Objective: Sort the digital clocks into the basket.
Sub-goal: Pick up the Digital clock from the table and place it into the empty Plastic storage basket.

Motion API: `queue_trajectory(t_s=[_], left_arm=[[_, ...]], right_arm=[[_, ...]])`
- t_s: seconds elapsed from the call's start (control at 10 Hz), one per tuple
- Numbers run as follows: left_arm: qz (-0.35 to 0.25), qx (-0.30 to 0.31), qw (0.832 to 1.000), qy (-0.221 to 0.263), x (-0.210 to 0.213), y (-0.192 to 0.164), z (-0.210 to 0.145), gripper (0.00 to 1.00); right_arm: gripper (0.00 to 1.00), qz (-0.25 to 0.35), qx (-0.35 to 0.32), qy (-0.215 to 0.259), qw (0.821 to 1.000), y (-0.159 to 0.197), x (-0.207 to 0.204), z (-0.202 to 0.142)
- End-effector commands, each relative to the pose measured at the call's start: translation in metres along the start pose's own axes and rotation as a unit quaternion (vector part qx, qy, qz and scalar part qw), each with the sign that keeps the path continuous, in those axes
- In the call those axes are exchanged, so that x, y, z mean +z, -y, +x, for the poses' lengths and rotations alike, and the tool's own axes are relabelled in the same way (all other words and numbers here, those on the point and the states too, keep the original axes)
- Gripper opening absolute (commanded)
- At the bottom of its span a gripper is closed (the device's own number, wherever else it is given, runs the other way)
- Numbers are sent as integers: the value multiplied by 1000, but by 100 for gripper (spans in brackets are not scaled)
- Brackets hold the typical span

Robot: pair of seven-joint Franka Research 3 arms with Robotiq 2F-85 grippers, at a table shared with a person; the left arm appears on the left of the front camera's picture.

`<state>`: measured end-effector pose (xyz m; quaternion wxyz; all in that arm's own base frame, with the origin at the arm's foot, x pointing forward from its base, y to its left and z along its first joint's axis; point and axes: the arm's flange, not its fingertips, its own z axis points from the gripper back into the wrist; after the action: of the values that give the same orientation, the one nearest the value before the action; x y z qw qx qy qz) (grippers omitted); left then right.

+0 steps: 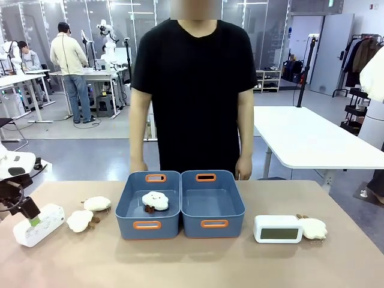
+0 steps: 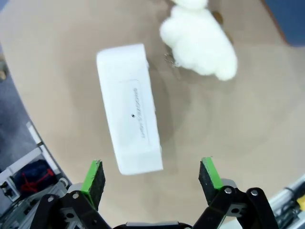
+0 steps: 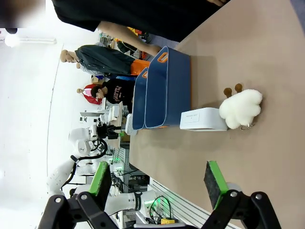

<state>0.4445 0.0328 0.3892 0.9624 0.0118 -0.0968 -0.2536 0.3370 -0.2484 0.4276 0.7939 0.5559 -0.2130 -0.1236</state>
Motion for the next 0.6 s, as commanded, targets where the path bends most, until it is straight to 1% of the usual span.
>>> queue_trajectory(t_s=[0.0,0.2,0.3,0.5], left_arm=[[27,17,999,0,-12,-9,13,100],[36,30,999,2,-31,-20,24,100],[27,38,999,-6,-43,-25,25,100],[7,37,999,-2,-53,-26,25,100]], right_arm=[[100,3,4,-1,1000,-1,0,0],[100,3,4,-1,1000,-1,0,0],[100,3,4,-1,1000,-1,0,0],[100,3,4,-1,1000,-1,0,0]])
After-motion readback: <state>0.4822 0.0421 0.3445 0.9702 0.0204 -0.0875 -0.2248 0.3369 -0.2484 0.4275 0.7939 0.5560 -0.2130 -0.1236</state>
